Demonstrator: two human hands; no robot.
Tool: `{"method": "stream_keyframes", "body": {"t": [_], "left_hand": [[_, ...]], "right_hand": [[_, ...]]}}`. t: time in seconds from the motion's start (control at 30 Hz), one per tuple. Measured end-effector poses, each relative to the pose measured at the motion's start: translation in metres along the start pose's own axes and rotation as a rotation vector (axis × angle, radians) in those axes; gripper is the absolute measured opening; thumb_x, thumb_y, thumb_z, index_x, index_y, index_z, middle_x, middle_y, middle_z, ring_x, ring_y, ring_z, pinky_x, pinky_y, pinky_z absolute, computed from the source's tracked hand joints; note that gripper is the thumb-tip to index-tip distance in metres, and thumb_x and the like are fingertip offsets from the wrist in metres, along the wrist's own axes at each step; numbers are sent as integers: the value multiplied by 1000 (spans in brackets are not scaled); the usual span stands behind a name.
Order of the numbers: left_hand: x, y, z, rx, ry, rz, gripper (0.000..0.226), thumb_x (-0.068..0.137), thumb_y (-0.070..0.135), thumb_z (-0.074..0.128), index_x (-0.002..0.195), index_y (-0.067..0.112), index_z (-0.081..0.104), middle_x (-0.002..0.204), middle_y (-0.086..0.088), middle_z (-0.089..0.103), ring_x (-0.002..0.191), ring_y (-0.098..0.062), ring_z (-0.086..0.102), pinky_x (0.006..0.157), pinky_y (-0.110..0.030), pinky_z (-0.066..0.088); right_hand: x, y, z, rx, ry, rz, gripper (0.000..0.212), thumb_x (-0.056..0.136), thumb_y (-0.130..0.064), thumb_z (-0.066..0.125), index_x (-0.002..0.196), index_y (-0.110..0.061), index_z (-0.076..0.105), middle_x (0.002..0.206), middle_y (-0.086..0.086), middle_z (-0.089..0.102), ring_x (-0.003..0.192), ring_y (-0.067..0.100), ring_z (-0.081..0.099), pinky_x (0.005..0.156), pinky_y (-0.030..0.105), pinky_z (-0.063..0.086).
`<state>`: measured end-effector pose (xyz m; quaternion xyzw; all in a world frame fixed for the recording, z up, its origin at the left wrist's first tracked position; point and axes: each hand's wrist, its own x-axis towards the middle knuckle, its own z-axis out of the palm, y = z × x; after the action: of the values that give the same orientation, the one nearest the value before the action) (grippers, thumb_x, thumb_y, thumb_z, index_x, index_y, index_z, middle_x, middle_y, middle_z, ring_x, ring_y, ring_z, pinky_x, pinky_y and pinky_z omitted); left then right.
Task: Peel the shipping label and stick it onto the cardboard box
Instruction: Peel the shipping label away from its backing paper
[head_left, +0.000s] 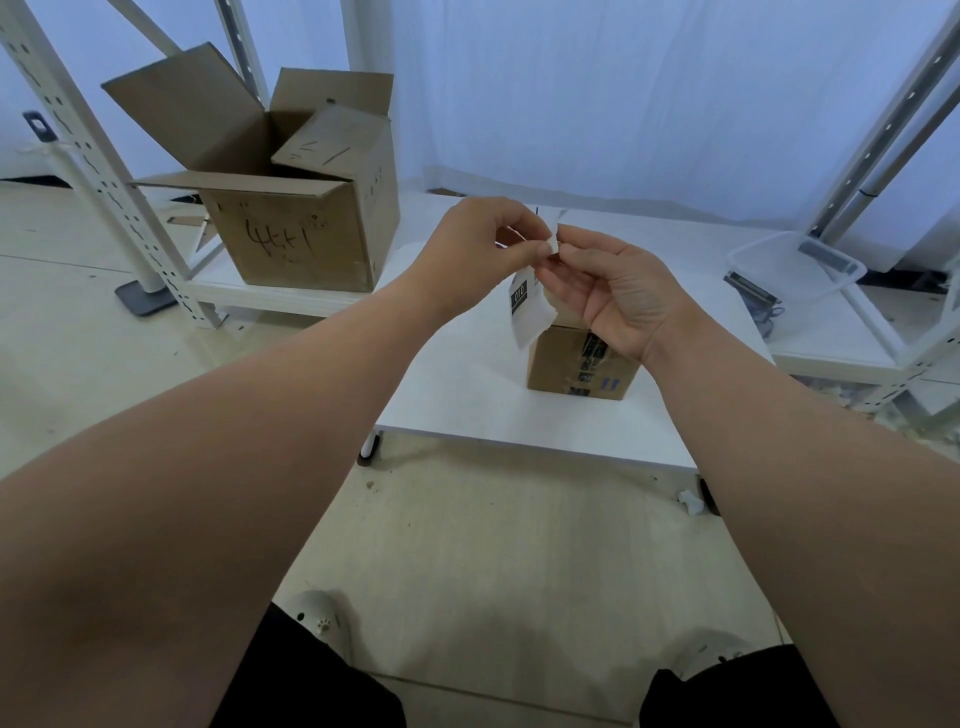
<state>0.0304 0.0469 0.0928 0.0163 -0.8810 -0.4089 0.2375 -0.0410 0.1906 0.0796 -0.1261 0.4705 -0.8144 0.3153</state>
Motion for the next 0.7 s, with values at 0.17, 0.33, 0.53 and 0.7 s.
{"method": "stream_keyframes", "body": {"t": [0.17, 0.33, 0.53, 0.7], "left_hand": [[-1, 1, 0, -8, 1, -1, 10, 86, 20, 67, 92, 15, 72, 82, 12, 67, 74, 5, 61, 77, -11, 50], [0, 2, 0, -25, 11, -7, 11, 86, 20, 66, 93, 15, 73, 81, 19, 63, 72, 13, 57, 71, -3, 43], [-1, 1, 0, -75, -17, -11, 14, 88, 13, 63, 98, 8, 72, 84, 8, 68, 72, 10, 60, 74, -6, 45], [0, 0, -1, -81, -24, -11, 16, 82, 17, 71, 94, 7, 69, 82, 7, 67, 76, -1, 62, 73, -11, 49]], "right_hand": [[0, -1, -2, -44, -6, -6, 14, 87, 4, 60, 96, -3, 67, 88, 13, 74, 84, 25, 73, 77, 31, 60], [0, -2, -3, -45, -14, -16, 17, 87, 4, 60, 101, -3, 66, 89, 13, 74, 85, 23, 73, 80, 31, 59], [0, -1, -5, -42, -7, -26, 16, 88, 7, 56, 98, -1, 65, 78, 12, 75, 79, 23, 73, 75, 29, 59], [1, -2, -5, -17, -4, -43, 16, 86, 7, 59, 99, -1, 65, 84, 14, 74, 81, 22, 73, 79, 31, 59]]}}
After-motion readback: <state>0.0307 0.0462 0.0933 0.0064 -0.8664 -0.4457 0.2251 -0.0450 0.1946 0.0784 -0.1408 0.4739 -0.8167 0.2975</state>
